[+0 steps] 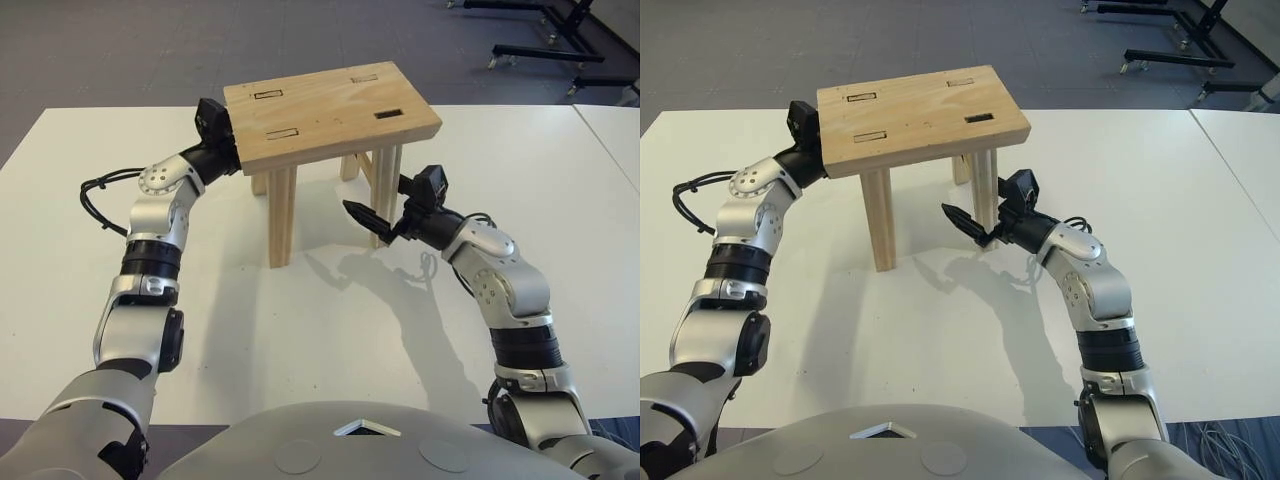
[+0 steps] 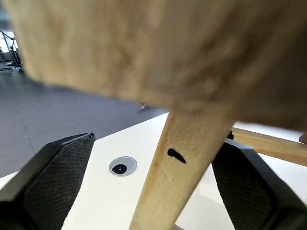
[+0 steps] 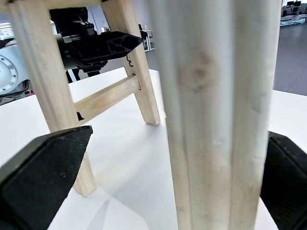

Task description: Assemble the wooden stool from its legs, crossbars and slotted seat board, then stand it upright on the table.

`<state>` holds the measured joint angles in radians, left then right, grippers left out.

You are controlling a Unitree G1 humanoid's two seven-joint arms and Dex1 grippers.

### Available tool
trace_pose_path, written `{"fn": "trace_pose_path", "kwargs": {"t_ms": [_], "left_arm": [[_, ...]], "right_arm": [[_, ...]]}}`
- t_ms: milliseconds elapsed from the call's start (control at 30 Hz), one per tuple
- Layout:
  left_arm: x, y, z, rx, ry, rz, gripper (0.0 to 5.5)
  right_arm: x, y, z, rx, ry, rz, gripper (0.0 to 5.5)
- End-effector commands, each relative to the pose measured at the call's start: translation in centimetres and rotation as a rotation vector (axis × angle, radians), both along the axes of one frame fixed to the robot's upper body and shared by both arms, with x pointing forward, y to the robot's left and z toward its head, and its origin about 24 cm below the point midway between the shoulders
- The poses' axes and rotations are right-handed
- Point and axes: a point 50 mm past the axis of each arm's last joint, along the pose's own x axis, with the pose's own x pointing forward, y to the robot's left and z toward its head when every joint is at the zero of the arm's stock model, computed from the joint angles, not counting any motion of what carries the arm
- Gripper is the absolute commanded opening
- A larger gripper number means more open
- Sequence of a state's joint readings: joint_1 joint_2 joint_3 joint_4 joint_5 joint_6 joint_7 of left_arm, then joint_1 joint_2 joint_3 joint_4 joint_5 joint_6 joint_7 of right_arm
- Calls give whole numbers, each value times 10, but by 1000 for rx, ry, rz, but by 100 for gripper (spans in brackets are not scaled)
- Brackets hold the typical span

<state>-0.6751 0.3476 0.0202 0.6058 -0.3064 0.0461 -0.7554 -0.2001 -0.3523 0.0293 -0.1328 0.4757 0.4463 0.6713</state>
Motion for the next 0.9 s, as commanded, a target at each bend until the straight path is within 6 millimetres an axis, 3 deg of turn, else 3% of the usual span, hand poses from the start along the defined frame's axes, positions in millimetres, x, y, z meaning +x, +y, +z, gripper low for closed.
{"fn": "trace_pose_path", "kwargs": {"t_ms": [33,200,400,667,800,900], "left_arm": [[8,3,18,3,-77,-6,418],[-4,14,20,-22,-81,-141,418],[-39,43,21,7,37,-422,418],[-49,82,22,116,62,-312,418],[-80,104,34,143,49,-291,418],[-100,117,56,84,-1,-249,418]], "right_arm": [[1,2,4,26,-23,10,538],[-1,1,1,41,-19,11,538],[-2,0,-3,45,-16,2,538],[-7,0,-5,49,-15,4,538],[-17,-4,-7,35,-6,-4,538],[-24,-16,-6,42,-10,-61,538]]}}
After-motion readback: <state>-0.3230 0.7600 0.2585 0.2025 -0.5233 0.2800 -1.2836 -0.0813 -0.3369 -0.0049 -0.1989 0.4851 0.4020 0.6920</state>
